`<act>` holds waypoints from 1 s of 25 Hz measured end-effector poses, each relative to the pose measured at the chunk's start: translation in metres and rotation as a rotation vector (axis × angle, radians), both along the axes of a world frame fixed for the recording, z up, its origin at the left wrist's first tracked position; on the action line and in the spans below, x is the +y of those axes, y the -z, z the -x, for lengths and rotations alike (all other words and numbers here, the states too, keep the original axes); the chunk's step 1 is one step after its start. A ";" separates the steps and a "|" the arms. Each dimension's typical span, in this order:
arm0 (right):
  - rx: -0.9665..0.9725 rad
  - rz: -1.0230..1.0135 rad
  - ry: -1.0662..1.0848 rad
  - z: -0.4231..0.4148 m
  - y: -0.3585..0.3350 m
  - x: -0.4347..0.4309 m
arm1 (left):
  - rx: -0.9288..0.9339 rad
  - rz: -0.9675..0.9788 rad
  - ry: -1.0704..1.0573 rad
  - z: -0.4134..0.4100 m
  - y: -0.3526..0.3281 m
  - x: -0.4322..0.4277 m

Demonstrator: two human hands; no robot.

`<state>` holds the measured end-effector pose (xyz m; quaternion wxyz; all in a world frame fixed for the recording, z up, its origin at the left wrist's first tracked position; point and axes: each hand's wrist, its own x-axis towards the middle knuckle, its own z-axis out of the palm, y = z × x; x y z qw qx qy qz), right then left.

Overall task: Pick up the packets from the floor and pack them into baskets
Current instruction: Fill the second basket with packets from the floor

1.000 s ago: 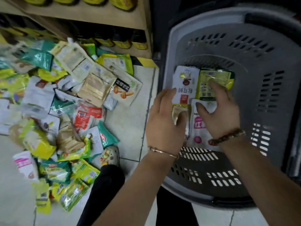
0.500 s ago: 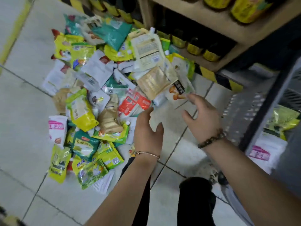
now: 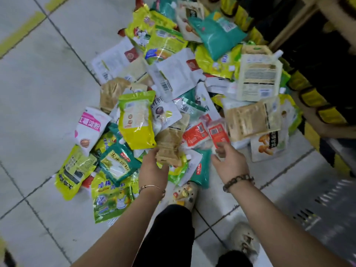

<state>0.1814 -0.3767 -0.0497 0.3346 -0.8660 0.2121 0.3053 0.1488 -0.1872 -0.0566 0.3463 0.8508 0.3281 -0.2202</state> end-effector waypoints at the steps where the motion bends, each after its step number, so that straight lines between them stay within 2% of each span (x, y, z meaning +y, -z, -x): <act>1: 0.019 -0.006 -0.014 -0.004 0.011 0.009 | -0.011 -0.014 -0.013 -0.005 0.009 0.010; 5: 0.088 -0.051 0.036 -0.014 0.062 0.047 | -0.058 -0.080 -0.083 -0.029 0.050 0.048; 10: 0.296 -0.158 0.341 -0.021 0.107 0.082 | -0.117 -0.274 0.021 -0.056 0.085 0.078; 12: 0.364 -0.195 0.390 -0.024 0.119 0.091 | -0.091 -0.331 0.001 -0.066 0.099 0.091; 17: 0.452 -0.200 0.428 -0.046 0.135 0.113 | 0.129 -0.212 -0.200 -0.108 0.118 0.113; 21: 0.510 -0.227 0.501 -0.060 0.131 0.128 | 0.184 -0.068 -0.379 -0.128 0.123 0.122; 25: 0.571 -0.203 0.355 -0.068 0.129 0.127 | 0.267 -0.102 -0.383 -0.143 0.121 0.122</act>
